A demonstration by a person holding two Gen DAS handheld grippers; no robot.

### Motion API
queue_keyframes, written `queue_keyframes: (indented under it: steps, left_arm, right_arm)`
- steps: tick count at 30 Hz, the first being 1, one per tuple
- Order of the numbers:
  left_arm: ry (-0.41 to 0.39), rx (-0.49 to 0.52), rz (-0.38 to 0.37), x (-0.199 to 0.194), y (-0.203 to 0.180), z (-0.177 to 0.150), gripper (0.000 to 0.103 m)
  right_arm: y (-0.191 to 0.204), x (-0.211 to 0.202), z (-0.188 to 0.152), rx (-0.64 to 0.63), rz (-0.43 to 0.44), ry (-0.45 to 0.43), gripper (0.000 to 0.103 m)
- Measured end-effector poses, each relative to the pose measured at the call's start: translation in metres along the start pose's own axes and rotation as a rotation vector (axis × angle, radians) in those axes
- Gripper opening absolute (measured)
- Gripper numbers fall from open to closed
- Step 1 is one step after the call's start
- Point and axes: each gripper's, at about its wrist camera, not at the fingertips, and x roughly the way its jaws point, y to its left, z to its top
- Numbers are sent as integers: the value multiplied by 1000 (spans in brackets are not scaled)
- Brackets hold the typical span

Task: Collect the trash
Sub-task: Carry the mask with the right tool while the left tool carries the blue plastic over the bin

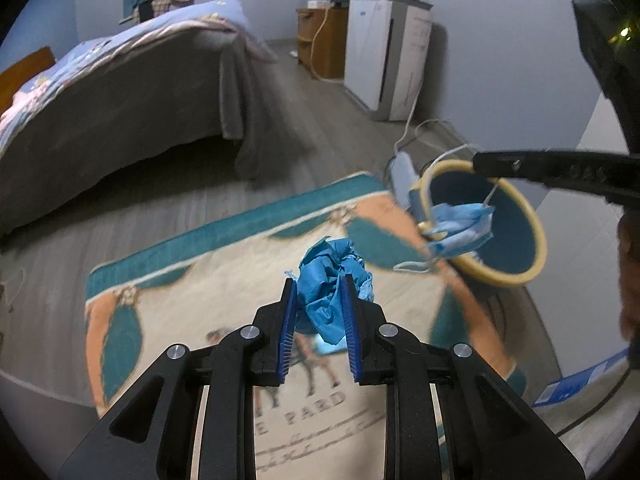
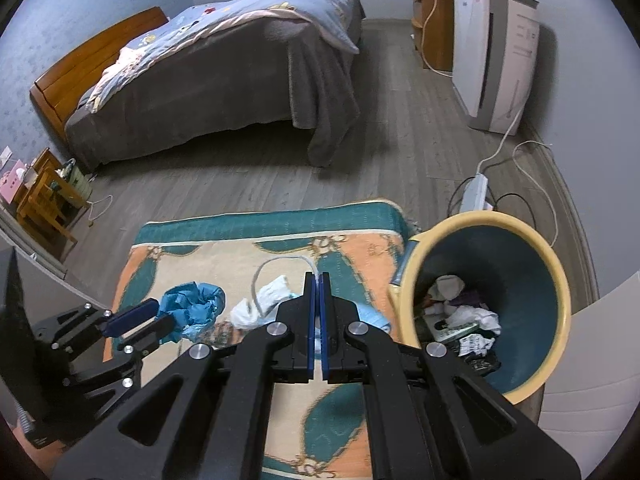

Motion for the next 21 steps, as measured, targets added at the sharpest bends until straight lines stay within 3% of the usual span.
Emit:
queue_keyframes:
  steps: [21]
  left_arm:
    - [-2,88,-96,36,-87,27,24]
  right_arm:
    - [-103,-20,-6,122,-100,-41,1]
